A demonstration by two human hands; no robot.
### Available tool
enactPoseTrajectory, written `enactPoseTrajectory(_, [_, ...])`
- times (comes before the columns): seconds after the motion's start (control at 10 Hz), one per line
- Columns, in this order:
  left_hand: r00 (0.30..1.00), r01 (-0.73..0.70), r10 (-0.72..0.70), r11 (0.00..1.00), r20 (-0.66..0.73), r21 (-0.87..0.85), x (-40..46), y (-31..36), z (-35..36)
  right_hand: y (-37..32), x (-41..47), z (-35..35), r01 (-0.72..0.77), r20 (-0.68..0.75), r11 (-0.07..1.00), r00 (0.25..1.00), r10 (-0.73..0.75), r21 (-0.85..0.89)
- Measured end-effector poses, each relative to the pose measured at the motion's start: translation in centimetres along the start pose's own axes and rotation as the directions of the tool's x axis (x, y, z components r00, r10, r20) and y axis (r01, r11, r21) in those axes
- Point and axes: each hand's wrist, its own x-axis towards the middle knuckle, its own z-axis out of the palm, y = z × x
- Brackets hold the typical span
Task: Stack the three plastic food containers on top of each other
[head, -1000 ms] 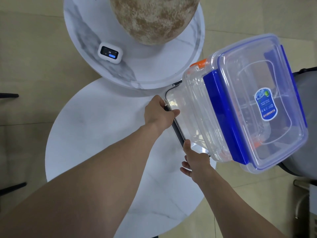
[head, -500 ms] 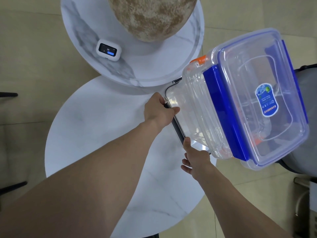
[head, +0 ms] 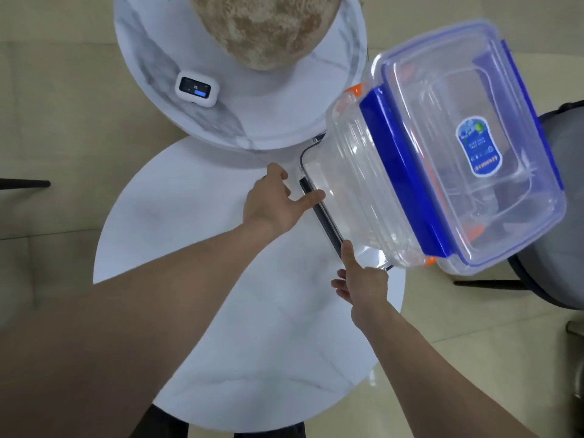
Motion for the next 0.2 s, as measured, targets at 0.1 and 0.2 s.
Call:
enactPoseTrajectory(0.1, [0.996,-0.085,0.082,0.989,0.029,0.117,-1.6,-0.9,-0.5,1.2,-0.8,-0.5,0.005,0.047,0.999,0.999,-0.007,0.035])
enactPoseTrajectory(0.2, [0.992,-0.123,0.118,0.972,0.036,0.201,-3.4,-2.0,-1.1,2.2,-2.4,-0.5,-0.034,0.061,0.998,0.998,0.031,0.054])
